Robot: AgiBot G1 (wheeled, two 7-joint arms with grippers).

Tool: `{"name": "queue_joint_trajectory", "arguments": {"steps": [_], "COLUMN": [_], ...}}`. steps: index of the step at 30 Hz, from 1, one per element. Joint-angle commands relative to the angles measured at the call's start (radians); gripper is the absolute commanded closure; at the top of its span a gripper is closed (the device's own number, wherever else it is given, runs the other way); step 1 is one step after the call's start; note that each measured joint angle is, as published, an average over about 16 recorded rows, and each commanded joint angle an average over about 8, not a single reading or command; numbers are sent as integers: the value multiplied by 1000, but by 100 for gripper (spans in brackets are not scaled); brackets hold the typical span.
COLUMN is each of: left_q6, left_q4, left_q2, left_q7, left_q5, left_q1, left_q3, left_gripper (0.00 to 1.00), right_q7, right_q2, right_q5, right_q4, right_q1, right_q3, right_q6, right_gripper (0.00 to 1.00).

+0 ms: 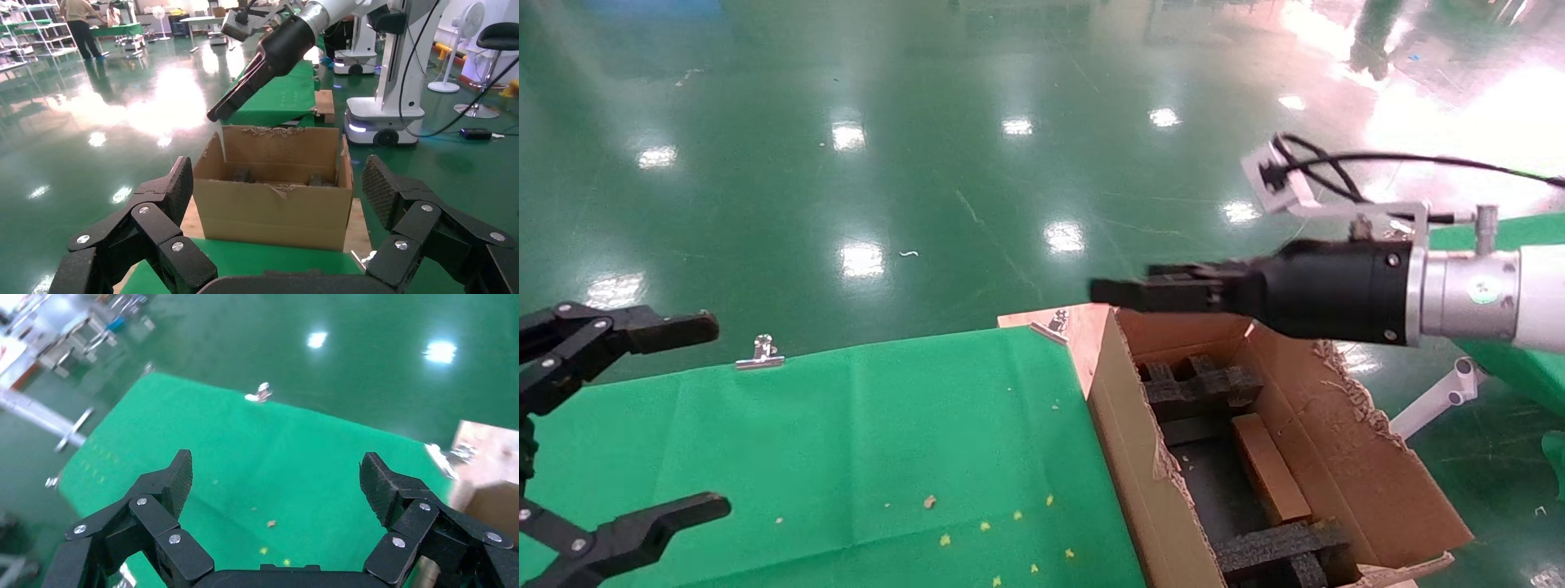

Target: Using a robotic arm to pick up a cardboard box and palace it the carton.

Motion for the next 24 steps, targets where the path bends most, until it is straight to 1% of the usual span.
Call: {"name": "queue_joint_trajectory", "arguments": {"steps": [1, 24], "left_q6": [0, 0], "left_q4": [0, 0], "left_q2": [0, 0], "left_q7": [0, 0], "left_q5": [0, 0], "left_q1": [0, 0], "left_q3": [0, 0], "left_gripper": [0, 0], "right_q7": [-16, -292], "right_q2": [-7, -146], "right_q5": [-2, -43], "right_q4": [0, -20], "right_q1": [-24, -445], "right_q3": [38, 699], "right_q6": [-19, -350], "right_gripper": [0, 0]}}
